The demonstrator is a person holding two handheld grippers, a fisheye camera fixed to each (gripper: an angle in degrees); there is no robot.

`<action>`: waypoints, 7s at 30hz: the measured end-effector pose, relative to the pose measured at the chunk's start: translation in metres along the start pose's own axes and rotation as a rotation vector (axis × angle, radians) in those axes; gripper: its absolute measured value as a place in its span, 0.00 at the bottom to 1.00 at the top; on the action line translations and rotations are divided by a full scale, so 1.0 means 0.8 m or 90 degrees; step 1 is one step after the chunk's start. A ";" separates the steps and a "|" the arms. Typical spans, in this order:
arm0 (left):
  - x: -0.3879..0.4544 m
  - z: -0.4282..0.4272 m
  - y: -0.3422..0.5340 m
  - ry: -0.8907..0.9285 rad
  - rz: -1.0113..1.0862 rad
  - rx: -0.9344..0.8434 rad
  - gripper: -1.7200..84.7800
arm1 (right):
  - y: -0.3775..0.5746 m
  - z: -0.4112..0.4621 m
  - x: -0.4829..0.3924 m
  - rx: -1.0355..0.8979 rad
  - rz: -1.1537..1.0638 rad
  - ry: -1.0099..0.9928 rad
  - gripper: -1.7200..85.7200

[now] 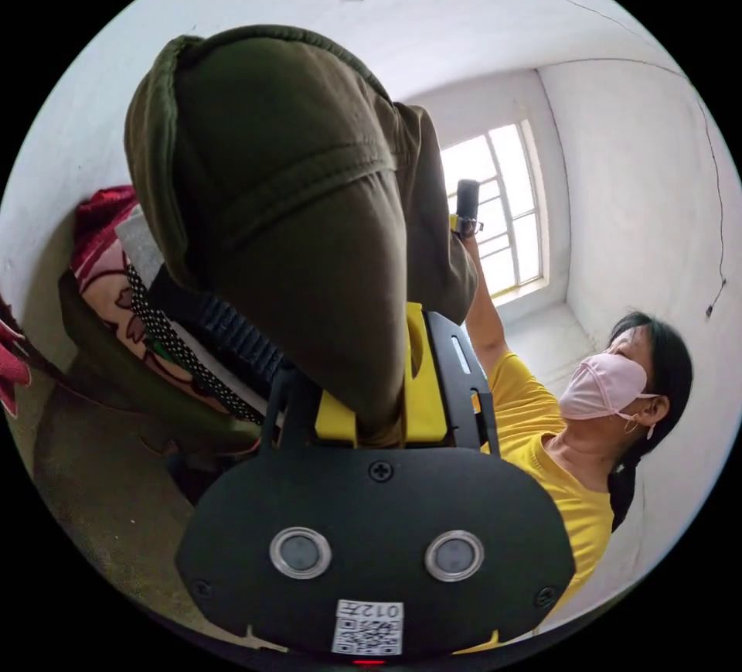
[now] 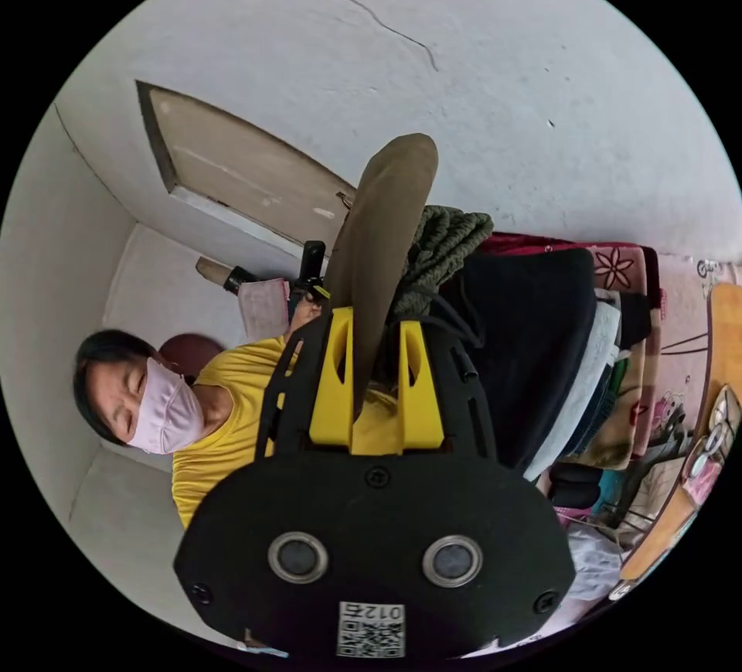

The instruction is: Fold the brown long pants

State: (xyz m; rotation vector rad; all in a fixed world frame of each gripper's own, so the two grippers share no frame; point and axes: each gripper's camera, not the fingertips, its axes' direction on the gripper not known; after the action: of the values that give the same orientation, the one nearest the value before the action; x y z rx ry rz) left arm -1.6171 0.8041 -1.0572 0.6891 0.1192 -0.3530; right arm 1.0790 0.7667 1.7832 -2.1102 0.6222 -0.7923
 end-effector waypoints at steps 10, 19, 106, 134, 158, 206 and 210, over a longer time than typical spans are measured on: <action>-0.167 0.089 -0.034 0.016 -0.149 -0.096 0.16 | 0.085 0.052 0.289 0.046 0.109 -0.197 0.11; -0.220 0.115 -0.024 0.050 -0.098 -0.099 0.16 | 0.114 0.081 0.392 0.044 0.103 -0.289 0.12; 0.075 -0.021 0.271 -0.311 0.337 0.161 0.07 | 0.143 0.001 -0.383 0.224 0.011 0.577 0.03; 0.641 0.468 0.548 0.072 0.695 -0.322 0.03 | 0.920 -0.067 -1.001 0.713 0.221 0.591 0.03; 0.742 0.922 0.594 -0.273 0.684 -0.557 0.02 | 1.235 -0.225 -0.864 0.474 0.514 0.635 0.03; 0.786 1.133 0.338 -0.461 0.469 -0.445 0.03 | 1.499 -0.486 -0.526 0.695 0.472 0.188 0.06; 0.804 1.151 0.380 -0.616 0.657 -0.444 0.03 | 1.488 -0.464 -0.551 0.649 0.415 0.374 0.05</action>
State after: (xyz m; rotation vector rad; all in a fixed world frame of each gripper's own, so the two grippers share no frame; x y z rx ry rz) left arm -0.9154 0.2525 -0.3109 -0.2121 -0.9721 0.3771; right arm 0.3190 0.1854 0.8696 -0.6747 0.8858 -1.0314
